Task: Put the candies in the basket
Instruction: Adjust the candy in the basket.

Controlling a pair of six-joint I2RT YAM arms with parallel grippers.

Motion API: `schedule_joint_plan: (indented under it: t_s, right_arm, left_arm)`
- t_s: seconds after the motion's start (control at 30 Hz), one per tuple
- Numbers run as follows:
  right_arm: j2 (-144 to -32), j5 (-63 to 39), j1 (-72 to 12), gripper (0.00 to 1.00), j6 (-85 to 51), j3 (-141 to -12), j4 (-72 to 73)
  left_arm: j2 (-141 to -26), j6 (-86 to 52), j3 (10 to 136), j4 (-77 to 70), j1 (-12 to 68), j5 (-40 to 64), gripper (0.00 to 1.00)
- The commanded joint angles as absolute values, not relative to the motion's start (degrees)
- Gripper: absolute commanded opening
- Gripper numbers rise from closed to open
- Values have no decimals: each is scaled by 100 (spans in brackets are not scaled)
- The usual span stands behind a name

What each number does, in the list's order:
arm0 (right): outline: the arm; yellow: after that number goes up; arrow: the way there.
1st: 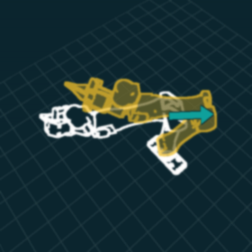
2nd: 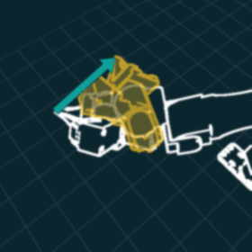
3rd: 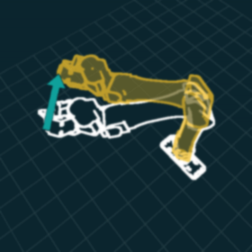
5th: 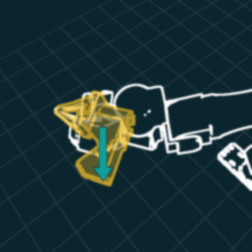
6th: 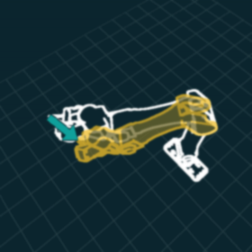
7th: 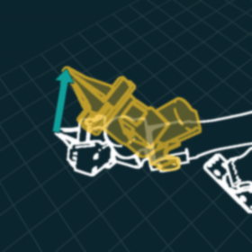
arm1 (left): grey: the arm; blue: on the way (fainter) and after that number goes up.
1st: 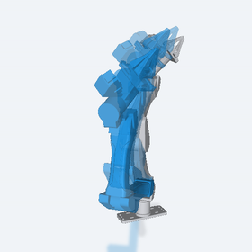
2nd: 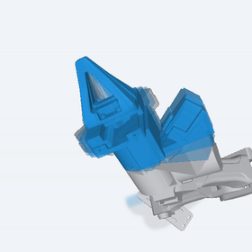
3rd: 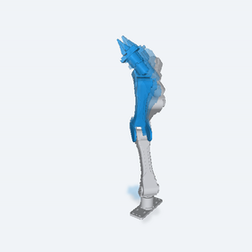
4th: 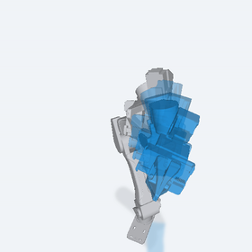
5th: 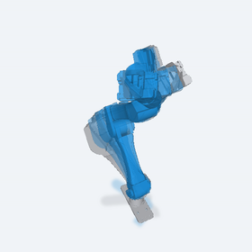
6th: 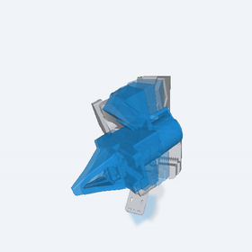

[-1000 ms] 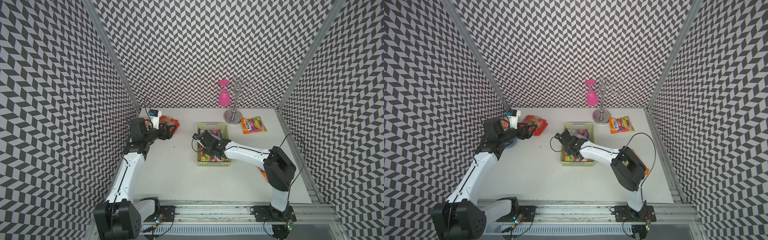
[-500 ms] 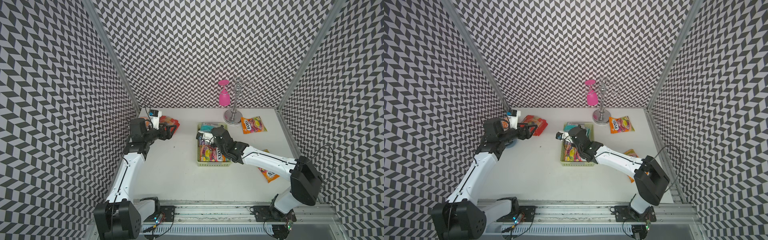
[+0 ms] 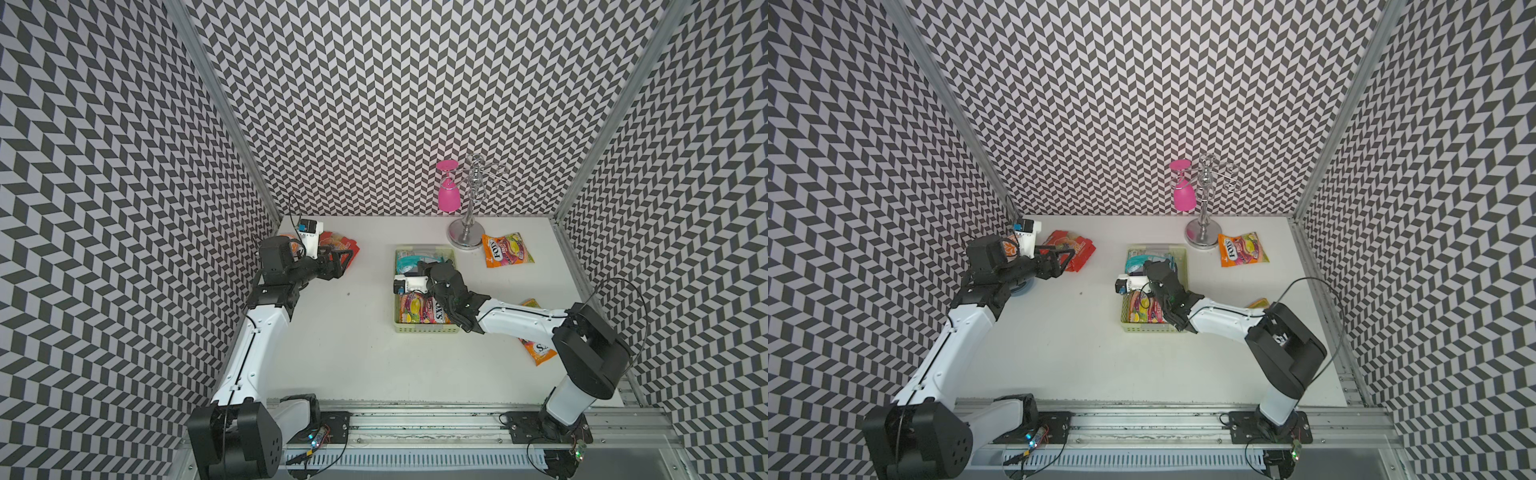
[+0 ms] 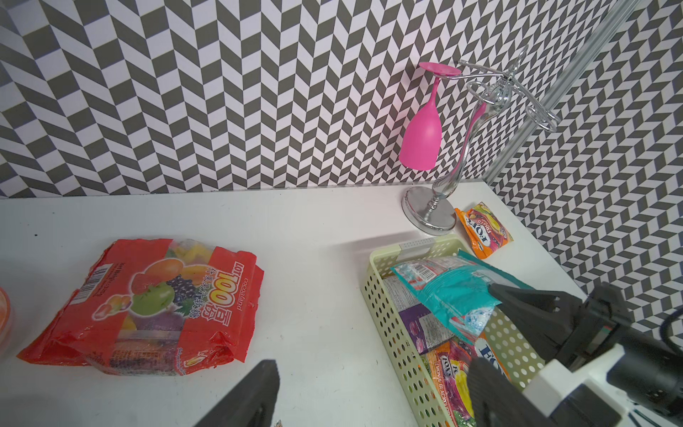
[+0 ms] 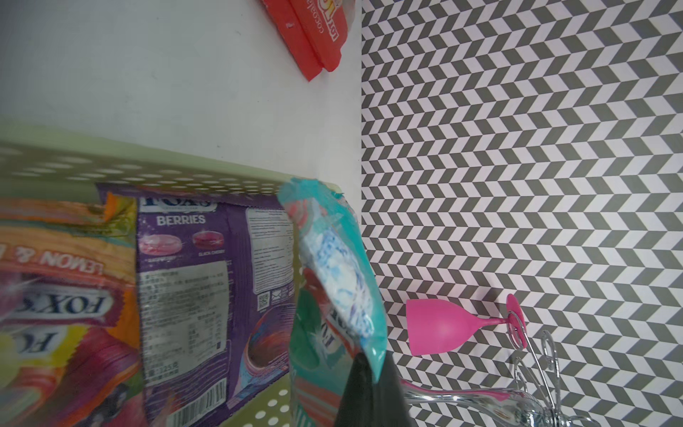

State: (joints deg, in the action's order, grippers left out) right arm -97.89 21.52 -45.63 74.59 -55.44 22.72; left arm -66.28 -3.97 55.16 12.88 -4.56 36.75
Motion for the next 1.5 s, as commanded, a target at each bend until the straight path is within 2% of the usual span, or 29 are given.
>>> schedule_joint_plan:
  t_s: [0.0,0.43,0.5,0.57,0.67,0.8,0.97,1.13,1.33,1.47]
  right_arm:
    - [-10000,1840,-4518,0,7459,-5497,3222]
    - [-10810,1735,-4403,0,7219,-5688,3361]
    - [-10795,1710,-4442,13,7095,-5764,3060]
    - [-10683,1635,-4487,34,6973,-5903,2550]
    - [-10413,1440,-4547,60,6606,-6135,1752]
    - [-9937,1221,-4621,74,6235,-6300,827]
    - [-9270,951,-4623,77,5371,-6582,-104]
    - [-8829,726,-4524,81,4017,-6715,-331]
    - [-9323,507,-4004,71,1052,-7393,-593]
    - [-10027,543,-3964,64,24,-8195,-1168]
  left_arm:
    - [-6522,-387,5463,1158,-510,3727,84]
    - [-6529,-403,5448,1133,-509,3738,84]
    - [-6529,-396,5441,1143,-510,3744,84]
    - [-6524,-390,5441,1143,-510,3744,84]
    - [-6541,-396,5435,1125,-510,3744,84]
    - [-6527,-395,5424,1125,-518,3744,84]
    - [-6539,-406,5442,1133,-519,3752,84]
    - [-6561,-422,5438,1115,-527,3788,84]
    - [-6541,-443,5433,1109,-528,3799,84]
    - [-6573,-444,5493,1166,-527,3791,84]
